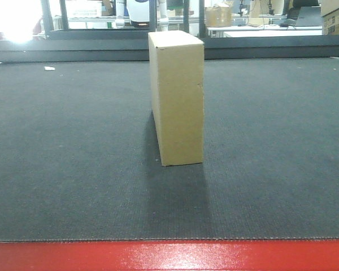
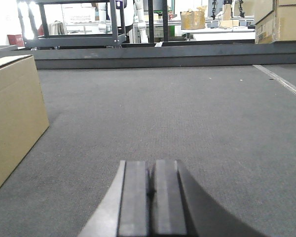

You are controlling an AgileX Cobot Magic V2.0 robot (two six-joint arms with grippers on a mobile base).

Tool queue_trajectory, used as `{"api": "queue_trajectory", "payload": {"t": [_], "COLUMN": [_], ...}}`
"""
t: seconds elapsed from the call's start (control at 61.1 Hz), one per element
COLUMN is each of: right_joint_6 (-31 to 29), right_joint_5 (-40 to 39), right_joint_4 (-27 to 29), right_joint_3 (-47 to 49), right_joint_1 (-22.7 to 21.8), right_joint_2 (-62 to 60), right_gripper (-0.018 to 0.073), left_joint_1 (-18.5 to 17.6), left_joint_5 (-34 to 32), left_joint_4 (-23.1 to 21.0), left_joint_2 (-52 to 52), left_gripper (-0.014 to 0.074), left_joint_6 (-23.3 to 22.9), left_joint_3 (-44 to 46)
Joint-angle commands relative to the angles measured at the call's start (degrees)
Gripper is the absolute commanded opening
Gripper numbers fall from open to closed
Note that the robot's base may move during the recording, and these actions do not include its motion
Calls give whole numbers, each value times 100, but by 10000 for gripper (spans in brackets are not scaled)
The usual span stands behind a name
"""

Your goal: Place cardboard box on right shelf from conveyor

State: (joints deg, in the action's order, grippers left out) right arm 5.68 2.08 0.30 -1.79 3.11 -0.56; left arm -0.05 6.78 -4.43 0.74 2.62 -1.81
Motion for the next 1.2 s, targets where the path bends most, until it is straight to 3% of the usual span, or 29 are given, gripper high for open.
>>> {"api": "queue_trajectory", "payload": {"t": [0.0, 0.393, 0.589, 0.753, 0.884, 0.966, 1.064, 1.179], "right_joint_6": [-29, -25, -25, -25, -25, -25, -25, -25], "right_joint_5": [-517, -574, -347, 88, 106, 113, 206, 569], "right_joint_4": [0, 0, -30, 0, -30, -30, -30, -30], "right_joint_3": [31, 181, 1118, 2148, 2788, 3233, 3749, 4480], "right_joint_1": [-42, -42, -42, -36, -9, 46, 206, 611], "right_joint_2": [-112, -107, 135, 1212, 2192, 2909, 3670, 4499], "right_gripper": [59, 59, 59, 63, 204, 426, 627, 624], "left_joint_1": [-4, -4, -4, -4, -4, -4, -4, -4], "left_joint_5": [-504, -504, -504, -504, -504, -504, -504, -504], "left_joint_4": [-34, -34, -34, -34, -34, -34, -34, -34], "left_joint_2": [82, 82, 82, 82, 82, 82, 82, 82], "left_gripper": [-116, -116, -116, -116, -116, -116, -116, -116], "left_joint_6": [1, 1, 1, 1, 1, 1, 1, 1], "left_joint_3": [-33, -33, -33, -33, -33, -33, -33, -33]}}
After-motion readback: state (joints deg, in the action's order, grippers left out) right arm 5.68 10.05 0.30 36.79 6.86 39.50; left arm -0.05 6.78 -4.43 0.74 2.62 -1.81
